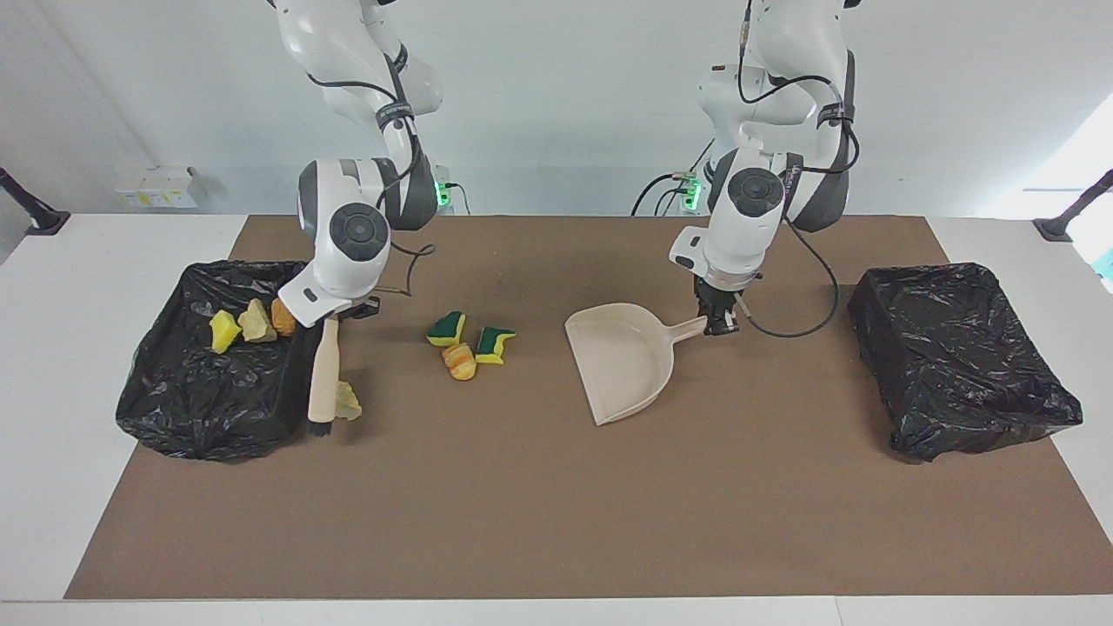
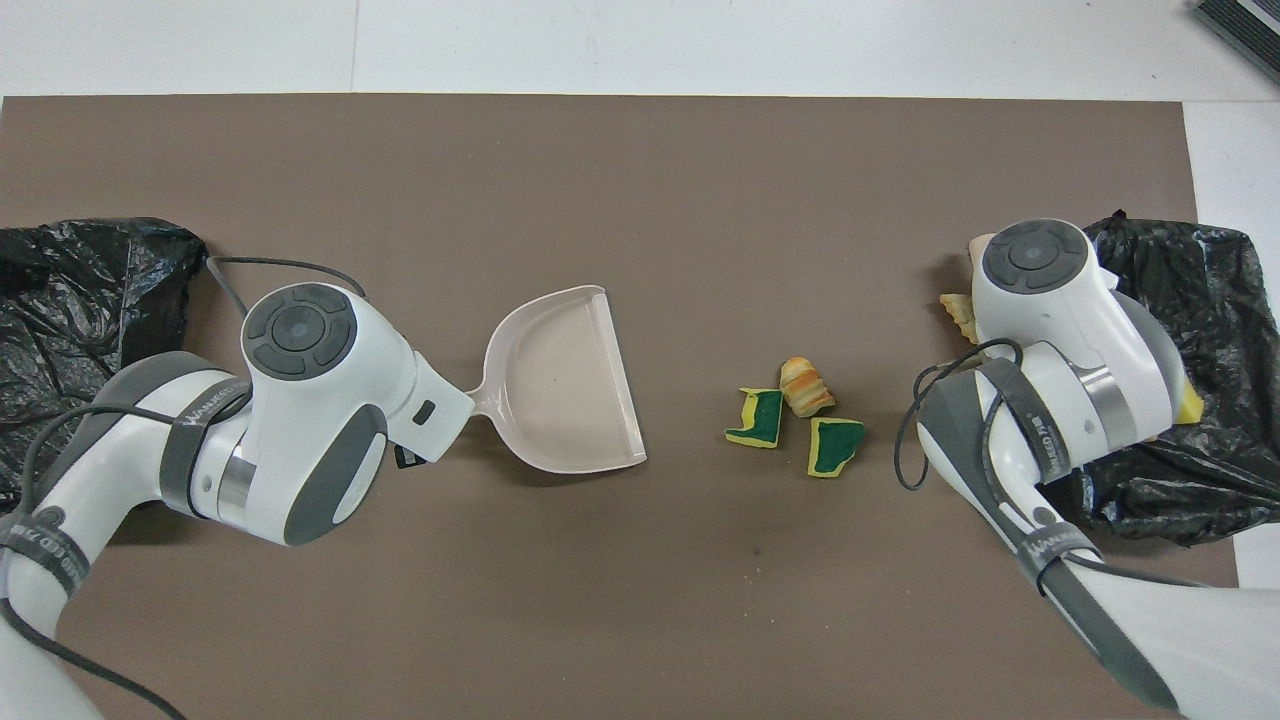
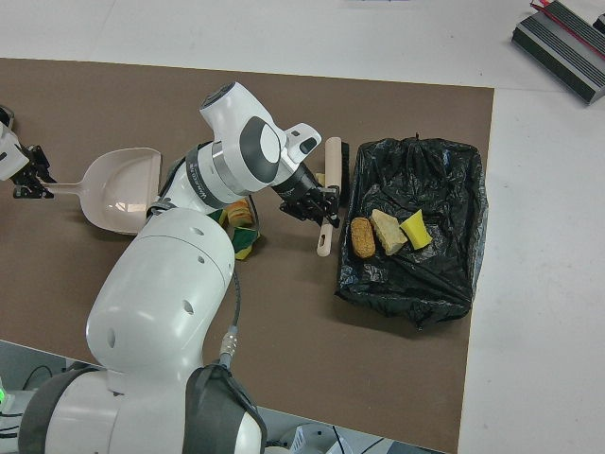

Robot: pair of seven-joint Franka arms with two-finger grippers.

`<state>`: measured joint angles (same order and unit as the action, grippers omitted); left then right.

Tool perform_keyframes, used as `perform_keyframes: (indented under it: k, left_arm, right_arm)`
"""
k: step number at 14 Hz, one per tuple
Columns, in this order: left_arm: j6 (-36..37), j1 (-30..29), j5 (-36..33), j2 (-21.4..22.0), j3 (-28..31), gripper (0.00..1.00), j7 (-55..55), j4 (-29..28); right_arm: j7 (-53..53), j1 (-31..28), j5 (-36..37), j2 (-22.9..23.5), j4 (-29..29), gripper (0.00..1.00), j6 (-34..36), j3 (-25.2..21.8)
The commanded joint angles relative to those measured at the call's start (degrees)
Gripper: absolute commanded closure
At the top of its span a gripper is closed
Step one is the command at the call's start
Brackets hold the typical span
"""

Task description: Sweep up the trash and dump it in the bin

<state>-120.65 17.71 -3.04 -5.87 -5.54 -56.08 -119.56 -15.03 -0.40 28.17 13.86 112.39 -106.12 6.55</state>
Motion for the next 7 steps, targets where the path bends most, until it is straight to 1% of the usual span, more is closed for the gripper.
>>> perform_keyframes:
  k: [1,3,4,5,7]
  left_arm:
    - [-0.9,0.48,-1.01,0.6,0.09,1.0,-0.08,-1.29]
    - [-0.9,0.48,-1.01,0.6,0.09,1.0,-0.08,-1.29]
    - [-0.99,0.48,-1.01,0.69,0.0,1.0,-0.08,-1.29]
    - [-1.08,0.48,-1.01,0.69,0.09,1.0,-0.08,-1.47]
    - [-1.25,0.48,-1.01,0.78,0.0,1.0,-0.08,-1.73]
  right_arm:
    - [-0.88,-0.23,1.45,-0.06,2.04,1.0,-2.25,1.01]
    - [0.52,1.18,0.32,-0.24,2.3,1.0,-1.73,1.36]
    - [3.32,2.14,-1.6,-0.67,3.09,1.0,-1.38,1.54]
    - [7.52,2.24,-4.67,-1.11,3.88,1.0,-1.29,1.54]
    - [14.04,2.32,-15.28,-1.55,4.76,1.0,-1.11,1.45]
